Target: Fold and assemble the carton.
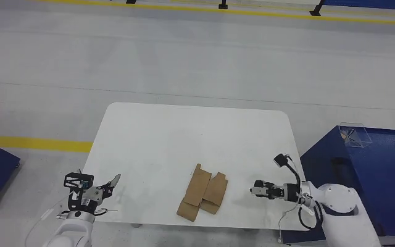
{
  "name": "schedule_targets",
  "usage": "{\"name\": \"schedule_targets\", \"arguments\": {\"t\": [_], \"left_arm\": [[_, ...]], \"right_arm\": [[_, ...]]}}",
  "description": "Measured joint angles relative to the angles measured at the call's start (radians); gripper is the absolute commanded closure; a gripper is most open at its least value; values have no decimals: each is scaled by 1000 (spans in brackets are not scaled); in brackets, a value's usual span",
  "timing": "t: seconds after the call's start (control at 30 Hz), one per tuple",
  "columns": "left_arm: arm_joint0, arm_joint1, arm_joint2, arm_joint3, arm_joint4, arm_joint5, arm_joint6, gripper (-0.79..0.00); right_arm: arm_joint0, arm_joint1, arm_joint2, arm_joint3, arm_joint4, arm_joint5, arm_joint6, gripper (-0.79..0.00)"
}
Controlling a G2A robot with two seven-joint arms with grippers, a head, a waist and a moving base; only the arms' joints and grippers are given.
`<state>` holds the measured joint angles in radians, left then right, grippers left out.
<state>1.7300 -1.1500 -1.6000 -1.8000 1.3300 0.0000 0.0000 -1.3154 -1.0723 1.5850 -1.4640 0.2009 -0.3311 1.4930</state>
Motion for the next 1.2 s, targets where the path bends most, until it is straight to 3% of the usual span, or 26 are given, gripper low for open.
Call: {"name": "schedule_targets", "arguments": {"t": [0.13, 0.27, 0.43, 0.53, 0.7, 0.8, 0.97, 1.07, 1.2], "left_arm": [[0, 0, 0, 0, 0, 0, 0, -785], [0, 0, 0, 0, 0, 0, 0, -785], [0, 0, 0, 0, 0, 0, 0, -785], [0, 0, 0, 0, 0, 0, 0, -785], [0, 0, 0, 0, 0, 0, 0, -785], [0, 0, 0, 0, 0, 0, 0, -785], [0, 0, 0, 0, 0, 0, 0, -785], [0, 0, 0, 0, 0, 0, 0, -785], [0, 0, 0, 0, 0, 0, 0, -785]], "right_arm": [[88, 10, -151, 119, 141, 46, 43, -785], [148, 16, -278, 225, 125, -20, -23, -517], [188, 23, -384, 320, 80, -104, -108, -606], [217, 23, -440, 369, 74, -139, -143, -557], [275, 15, -517, 458, 75, -173, -177, -570], [310, 5, -556, 515, 83, -181, -185, -508], [359, -16, -614, 592, 98, -194, -198, -536], [388, -28, -640, 636, 103, -205, -209, -502], [427, -47, -667, 698, 121, -206, -210, -514]]}}
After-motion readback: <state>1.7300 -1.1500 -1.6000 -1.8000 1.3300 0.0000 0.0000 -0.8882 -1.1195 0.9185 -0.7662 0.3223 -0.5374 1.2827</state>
